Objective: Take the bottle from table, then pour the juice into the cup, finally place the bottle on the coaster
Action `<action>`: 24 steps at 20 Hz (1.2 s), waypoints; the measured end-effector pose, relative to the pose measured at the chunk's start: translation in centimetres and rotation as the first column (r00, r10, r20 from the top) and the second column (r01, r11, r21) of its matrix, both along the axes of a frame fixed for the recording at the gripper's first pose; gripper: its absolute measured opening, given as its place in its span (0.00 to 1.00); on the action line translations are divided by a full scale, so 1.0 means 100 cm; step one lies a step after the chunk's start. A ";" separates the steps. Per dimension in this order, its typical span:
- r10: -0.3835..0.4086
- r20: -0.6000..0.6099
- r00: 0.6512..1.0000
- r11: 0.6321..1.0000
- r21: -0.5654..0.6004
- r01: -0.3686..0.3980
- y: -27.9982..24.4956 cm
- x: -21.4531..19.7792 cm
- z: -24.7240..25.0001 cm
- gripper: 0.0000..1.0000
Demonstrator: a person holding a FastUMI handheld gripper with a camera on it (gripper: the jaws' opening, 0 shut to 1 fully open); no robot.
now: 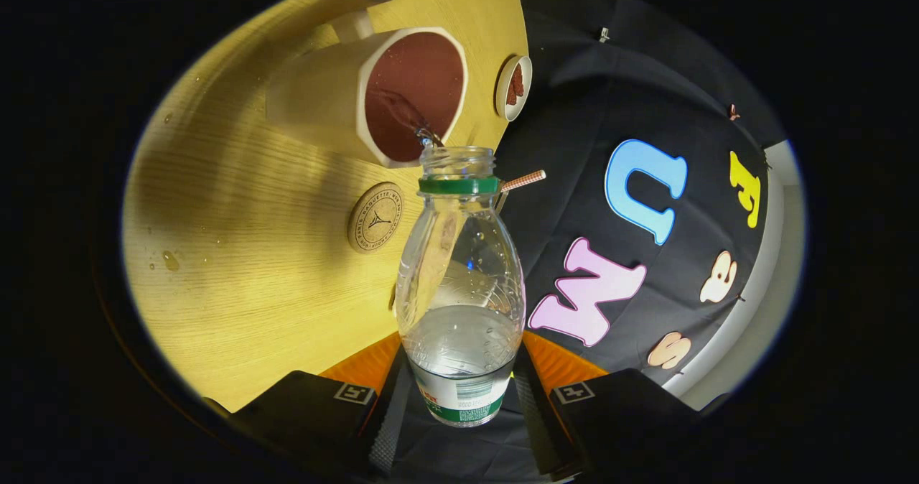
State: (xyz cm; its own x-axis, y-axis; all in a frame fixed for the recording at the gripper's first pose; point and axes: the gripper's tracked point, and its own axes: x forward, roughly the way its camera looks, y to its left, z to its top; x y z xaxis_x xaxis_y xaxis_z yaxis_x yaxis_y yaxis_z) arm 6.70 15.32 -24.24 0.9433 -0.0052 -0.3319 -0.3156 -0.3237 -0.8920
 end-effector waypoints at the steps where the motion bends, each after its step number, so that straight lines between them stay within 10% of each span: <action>1: 0.007 0.004 1.000 1.000 -0.006 -0.007 0.001 -0.001 0.001 0.75; 24: 0.187 0.053 0.981 0.960 -0.221 -0.171 0.029 0.009 0.019 0.75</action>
